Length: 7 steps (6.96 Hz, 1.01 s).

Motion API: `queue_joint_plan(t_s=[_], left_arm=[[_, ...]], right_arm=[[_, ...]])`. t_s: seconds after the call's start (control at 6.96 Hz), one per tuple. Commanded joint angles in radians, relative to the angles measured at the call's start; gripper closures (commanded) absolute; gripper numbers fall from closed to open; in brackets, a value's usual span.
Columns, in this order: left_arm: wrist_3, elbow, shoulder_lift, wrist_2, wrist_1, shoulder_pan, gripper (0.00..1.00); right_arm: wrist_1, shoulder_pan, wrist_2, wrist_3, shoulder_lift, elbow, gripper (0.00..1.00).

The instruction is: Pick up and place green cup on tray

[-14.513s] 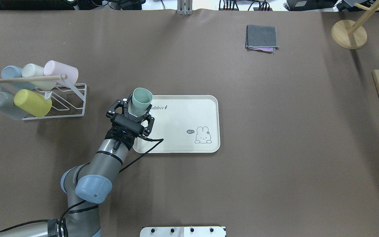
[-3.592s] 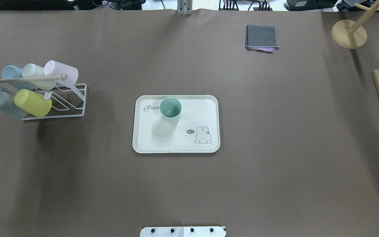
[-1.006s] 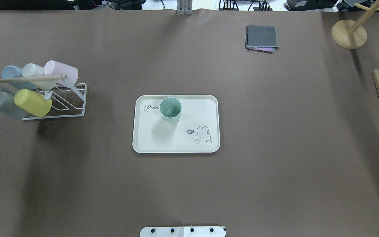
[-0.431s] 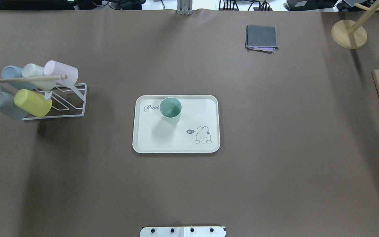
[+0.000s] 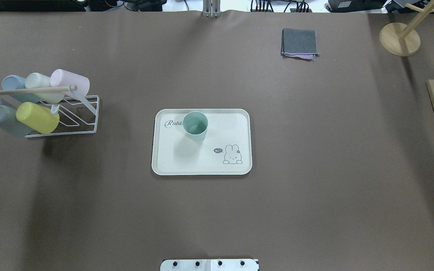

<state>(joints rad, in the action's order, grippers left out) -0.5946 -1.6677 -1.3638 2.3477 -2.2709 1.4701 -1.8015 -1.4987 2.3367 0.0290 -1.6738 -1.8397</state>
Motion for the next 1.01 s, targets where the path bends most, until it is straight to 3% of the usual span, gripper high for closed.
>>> queue_joint_plan(t_s=[0.0, 0.29, 0.86], left_arm=[[0.062, 0.128, -0.102, -0.005, 0.005, -0.001, 0.02], [0.104, 0.148, -0.107, -0.016, 0.020, -0.001, 0.02], [0.101, 0.094, -0.130, -0.013, 0.206, -0.002, 0.02]], right_arm=[[0.001, 0.000, -0.028, 0.000, 0.000, 0.000, 0.00], [0.001, 0.000, -0.030, 0.000, 0.002, 0.002, 0.00], [0.001, 0.000, -0.040, -0.001, 0.005, 0.002, 0.00]])
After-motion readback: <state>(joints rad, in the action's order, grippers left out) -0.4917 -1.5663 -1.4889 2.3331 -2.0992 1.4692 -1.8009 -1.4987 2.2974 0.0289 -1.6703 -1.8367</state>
